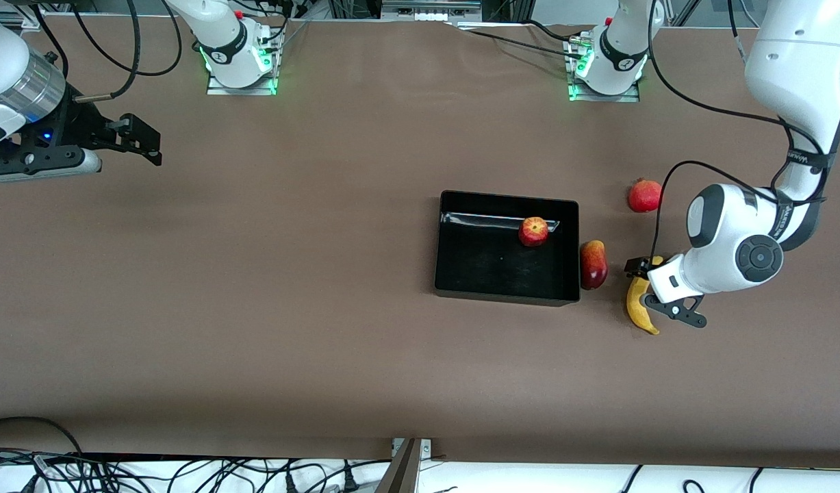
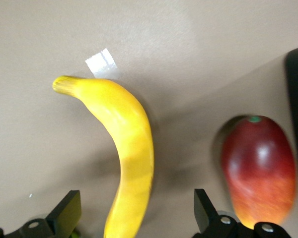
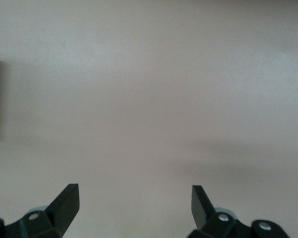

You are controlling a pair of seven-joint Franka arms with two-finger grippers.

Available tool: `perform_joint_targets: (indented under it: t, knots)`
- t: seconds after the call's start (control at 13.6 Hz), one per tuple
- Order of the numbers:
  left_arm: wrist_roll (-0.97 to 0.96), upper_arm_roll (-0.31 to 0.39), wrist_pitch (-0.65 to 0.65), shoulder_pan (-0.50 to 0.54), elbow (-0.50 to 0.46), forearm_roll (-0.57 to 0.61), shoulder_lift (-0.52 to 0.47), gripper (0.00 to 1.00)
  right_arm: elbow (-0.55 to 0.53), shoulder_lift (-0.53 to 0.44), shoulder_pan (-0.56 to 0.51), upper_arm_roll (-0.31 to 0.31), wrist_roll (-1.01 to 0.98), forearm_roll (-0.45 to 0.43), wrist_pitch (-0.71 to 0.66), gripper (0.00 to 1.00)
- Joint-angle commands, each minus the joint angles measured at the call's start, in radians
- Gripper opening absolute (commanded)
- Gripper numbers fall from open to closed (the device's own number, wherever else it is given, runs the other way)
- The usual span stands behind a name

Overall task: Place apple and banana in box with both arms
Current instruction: 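Move the left gripper to the yellow banana and grasp it, then lift the banana with the left gripper and carry it over the box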

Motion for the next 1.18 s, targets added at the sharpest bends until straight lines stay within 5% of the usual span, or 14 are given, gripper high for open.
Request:
perform_joint_targets:
  t: [0.0, 0.15, 0.3, 0.74, 1.11]
  knots:
    - [0.015, -0.014, 0.054, 0.017, -0.030, 0.025, 0.023, 0.69, 0.021, 0.007, -0.004, 0.006, 0.004, 0.001, -0.008, 1.00]
    - [0.015, -0.014, 0.054, 0.015, -0.039, 0.025, 0.023, 0.27, 0.021, 0.007, -0.004, 0.006, 0.002, 0.001, -0.008, 1.00]
    - [0.026, -0.014, 0.054, 0.014, -0.038, 0.034, 0.034, 0.04, 0.021, 0.007, -0.004, 0.006, 0.004, 0.001, -0.008, 1.00]
    - [0.043, -0.029, -0.042, 0.003, 0.003, 0.055, -0.086, 0.00, 0.021, 0.007, -0.004, 0.006, 0.002, 0.001, -0.008, 1.00]
    - [-0.029, -0.152, -0.368, -0.019, 0.233, 0.039, -0.104, 0.00, 0.021, 0.007, -0.004, 0.006, 0.002, 0.001, -0.008, 1.00]
